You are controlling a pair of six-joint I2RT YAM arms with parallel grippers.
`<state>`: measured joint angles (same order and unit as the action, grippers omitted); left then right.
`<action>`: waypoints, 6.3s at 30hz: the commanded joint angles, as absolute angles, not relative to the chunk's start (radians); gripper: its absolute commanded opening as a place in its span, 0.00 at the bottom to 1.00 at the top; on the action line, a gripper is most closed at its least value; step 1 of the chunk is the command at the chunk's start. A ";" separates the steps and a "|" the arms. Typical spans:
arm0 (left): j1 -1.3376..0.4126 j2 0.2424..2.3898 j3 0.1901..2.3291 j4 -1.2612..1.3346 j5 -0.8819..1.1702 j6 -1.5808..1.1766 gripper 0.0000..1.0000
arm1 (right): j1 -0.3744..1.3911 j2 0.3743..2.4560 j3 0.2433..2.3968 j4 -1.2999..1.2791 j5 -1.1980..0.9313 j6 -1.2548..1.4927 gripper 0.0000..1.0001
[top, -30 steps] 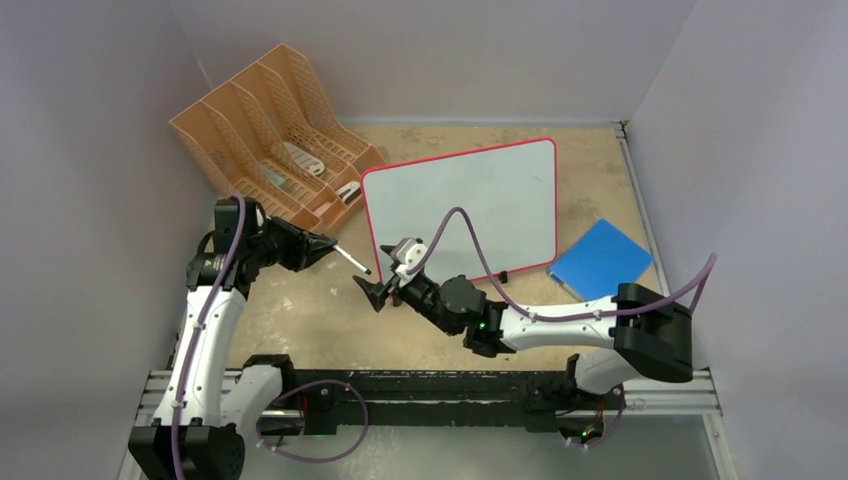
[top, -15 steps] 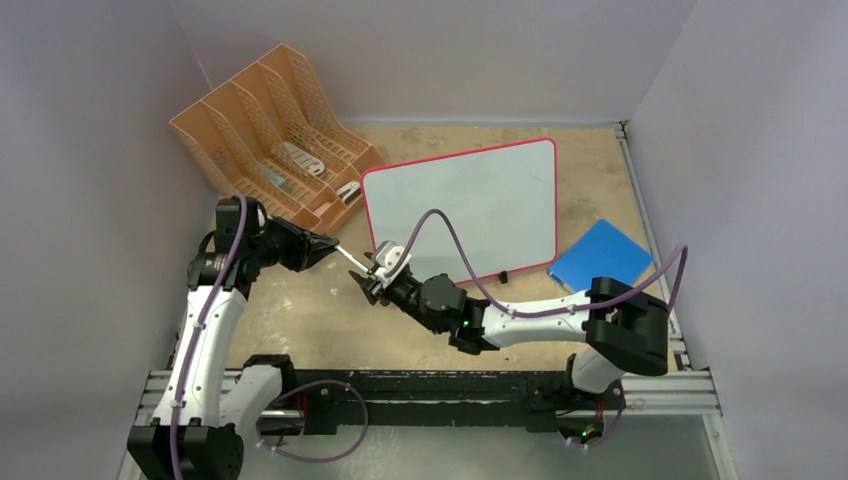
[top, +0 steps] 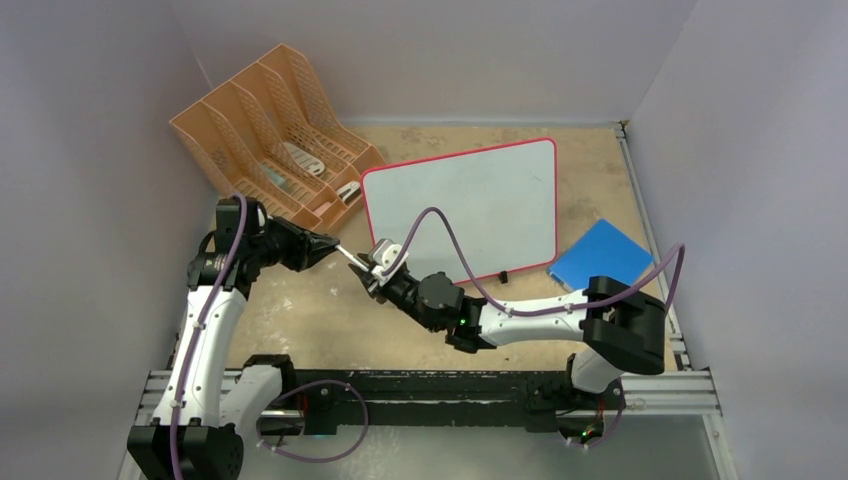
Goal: Write a sentence on the whiteboard
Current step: Open the whiteboard marker at the center of the board, then place the pen cap at the center of the board.
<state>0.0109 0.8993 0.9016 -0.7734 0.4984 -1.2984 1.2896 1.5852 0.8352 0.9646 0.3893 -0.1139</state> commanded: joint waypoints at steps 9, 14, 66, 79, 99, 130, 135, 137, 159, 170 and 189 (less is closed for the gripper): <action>0.006 0.871 0.872 -0.751 0.520 -1.420 0.03 | 1.293 1.566 0.898 0.964 0.365 -0.083 0.00; 0.006 0.842 0.879 -0.726 0.500 -1.355 0.29 | 1.293 1.488 0.885 0.888 0.372 -0.044 0.00; -0.306 0.982 0.991 -0.405 1.357 0.170 0.54 | 0.946 0.984 1.084 -0.054 -0.402 0.038 0.00; -0.334 0.968 0.981 -0.463 1.320 0.220 0.13 | 0.940 0.997 1.081 -0.020 -0.415 0.037 0.00; -0.337 0.943 0.914 -0.503 1.125 0.332 0.00 | 0.891 0.845 1.054 -0.123 -0.446 -0.044 0.00; -1.051 1.180 0.721 -0.087 0.132 0.052 0.00 | 0.891 0.634 0.764 0.182 0.460 0.126 0.00; -1.147 1.329 0.681 0.067 0.019 0.045 0.00 | 0.891 0.630 0.748 0.190 0.477 0.123 0.00; -1.152 1.367 0.672 0.101 0.023 0.039 0.00 | 0.891 0.633 0.747 0.186 0.481 0.123 0.00; -1.164 1.515 0.548 0.245 0.026 0.008 0.17 | 0.891 0.668 0.752 0.195 0.435 0.136 0.00; -1.166 1.418 0.545 0.207 0.003 -0.050 0.36 | 0.891 0.683 0.771 0.180 0.419 0.145 0.00; -0.889 0.934 0.766 -0.158 -0.037 -0.236 0.82 | 0.894 0.783 0.825 0.143 0.342 0.192 0.00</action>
